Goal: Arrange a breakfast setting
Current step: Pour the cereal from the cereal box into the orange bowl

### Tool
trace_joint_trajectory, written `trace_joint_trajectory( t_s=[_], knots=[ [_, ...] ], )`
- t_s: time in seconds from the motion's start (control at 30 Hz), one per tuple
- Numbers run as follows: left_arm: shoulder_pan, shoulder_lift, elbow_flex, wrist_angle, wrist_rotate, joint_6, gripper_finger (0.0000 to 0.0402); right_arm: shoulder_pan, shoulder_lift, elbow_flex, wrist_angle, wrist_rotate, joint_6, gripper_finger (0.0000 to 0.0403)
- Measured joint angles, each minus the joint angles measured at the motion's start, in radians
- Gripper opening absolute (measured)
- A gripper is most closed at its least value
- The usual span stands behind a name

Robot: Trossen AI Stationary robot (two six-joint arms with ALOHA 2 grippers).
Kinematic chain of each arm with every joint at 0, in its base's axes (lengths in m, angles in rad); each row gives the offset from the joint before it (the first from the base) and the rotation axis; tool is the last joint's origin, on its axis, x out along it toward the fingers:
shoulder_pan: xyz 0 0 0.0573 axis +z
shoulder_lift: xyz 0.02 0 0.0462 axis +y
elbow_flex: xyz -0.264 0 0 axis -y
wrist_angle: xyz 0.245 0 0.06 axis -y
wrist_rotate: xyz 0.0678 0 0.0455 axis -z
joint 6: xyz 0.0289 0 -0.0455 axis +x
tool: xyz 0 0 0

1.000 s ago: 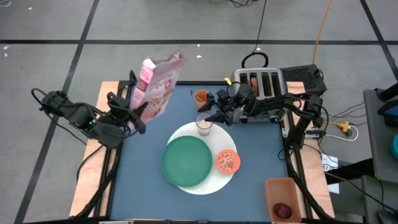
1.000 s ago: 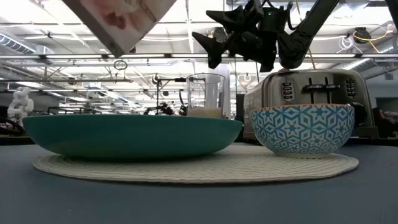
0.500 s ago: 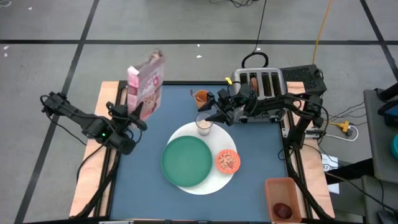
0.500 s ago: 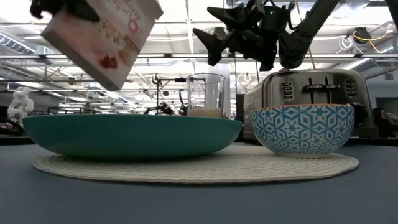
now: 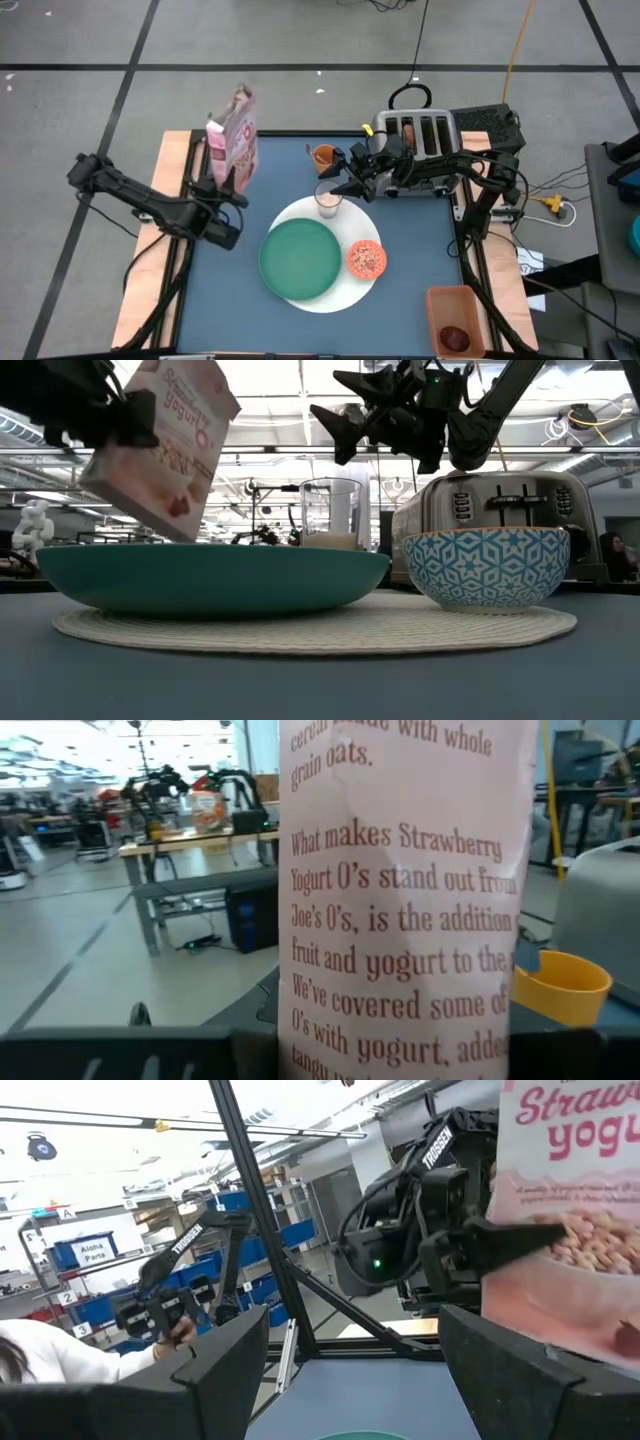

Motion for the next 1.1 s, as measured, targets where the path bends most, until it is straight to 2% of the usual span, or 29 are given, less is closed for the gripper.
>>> trace_joint_trajectory(
  t_s=[0.23, 0.4, 0.5, 0.7, 0.83, 1.1],
  knots=[
    [0.029, 0.102, -0.003, 0.138, 0.0, 0.04, 0.0131, 0.0, 0.0, 0.0, 0.002, 0.0, 0.001, 0.0283],
    [0.028, 0.12, -0.003, 0.151, 0.001, 0.02, 0.0131, 0.0, 0.0, 0.0, 0.001, 0.0, 0.001, 0.0283],
    [0.005, 0.117, -0.003, 0.237, 0.048, 0.047, 0.0131, 0.0, 0.0, 0.0, 0.001, 0.0, 0.001, 0.0283],
    [-0.048, 0.118, 0.045, 0.489, 0.203, 0.383, 0.0131, 0.0, 0.0, 0.0, 0.001, 0.0, 0.0, 0.0283],
    [-0.051, 0.111, 0.11, 0.615, 0.258, 0.637, 0.0131, 0.001, 0.0, 0.0, 0.001, 0.0, 0.001, 0.0283],
    [-0.018, 0.017, 0.157, 0.709, 0.274, 0.818, 0.0131, 0.001, 0.0, 0.0, 0.001, 0.0, 0.0, 0.0283]
  ],
)
